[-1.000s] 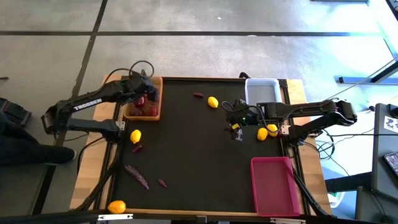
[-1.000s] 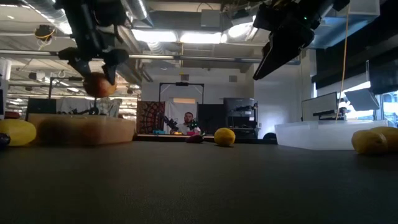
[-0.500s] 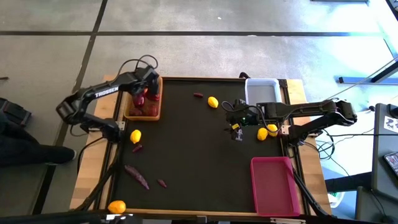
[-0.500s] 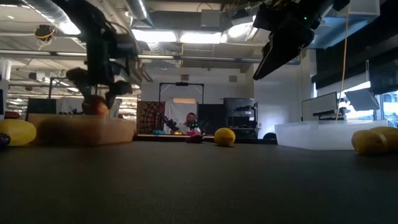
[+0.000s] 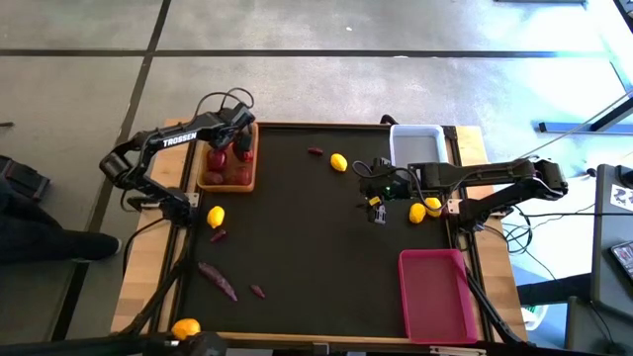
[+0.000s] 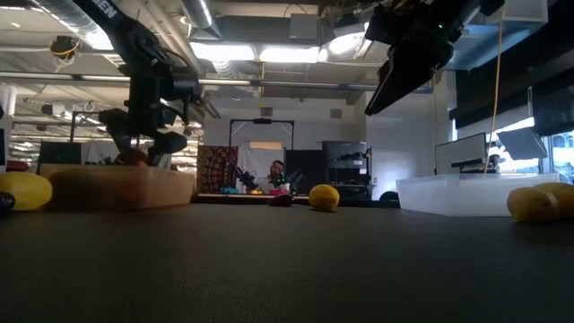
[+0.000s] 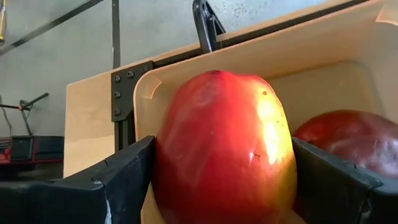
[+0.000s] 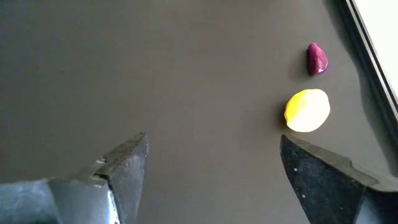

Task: Sort produce into baskets
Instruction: Put the apple into the orange bin, then put the lemon into the white bin

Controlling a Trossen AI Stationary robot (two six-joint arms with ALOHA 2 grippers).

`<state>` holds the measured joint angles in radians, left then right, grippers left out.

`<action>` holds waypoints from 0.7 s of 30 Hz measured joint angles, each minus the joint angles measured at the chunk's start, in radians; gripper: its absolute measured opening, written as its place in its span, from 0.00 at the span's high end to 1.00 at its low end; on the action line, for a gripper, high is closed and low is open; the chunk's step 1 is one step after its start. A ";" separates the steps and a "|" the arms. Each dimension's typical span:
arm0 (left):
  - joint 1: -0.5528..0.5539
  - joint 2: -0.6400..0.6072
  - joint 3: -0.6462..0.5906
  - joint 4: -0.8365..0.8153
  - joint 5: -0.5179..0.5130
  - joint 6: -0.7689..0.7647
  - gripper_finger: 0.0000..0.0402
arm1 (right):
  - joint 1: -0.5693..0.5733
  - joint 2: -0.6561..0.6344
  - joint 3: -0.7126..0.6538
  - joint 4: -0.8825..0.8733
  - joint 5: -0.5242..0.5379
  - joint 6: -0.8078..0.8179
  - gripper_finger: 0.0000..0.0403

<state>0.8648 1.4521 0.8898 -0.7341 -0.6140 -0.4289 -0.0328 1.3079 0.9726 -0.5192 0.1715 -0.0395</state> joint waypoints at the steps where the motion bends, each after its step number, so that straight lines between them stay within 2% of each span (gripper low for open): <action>1: 0.002 0.000 0.000 -0.006 0.001 0.004 0.15 | 0.000 0.000 0.000 0.000 0.000 0.000 0.20; 7: 0.009 0.000 0.000 -0.045 0.032 0.013 0.02 | 0.000 0.000 0.000 0.000 0.000 0.000 0.20; 15: -0.009 -0.022 0.000 -0.098 0.066 -0.009 0.06 | 0.000 0.000 0.000 0.000 0.000 0.000 0.20; 21: -0.076 -0.137 0.000 -0.098 0.067 -0.009 0.05 | 0.000 0.000 0.000 0.000 0.000 0.000 0.20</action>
<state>0.7888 1.3146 0.8898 -0.8325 -0.5468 -0.4381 -0.0326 1.3079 0.9726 -0.5190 0.1717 -0.0393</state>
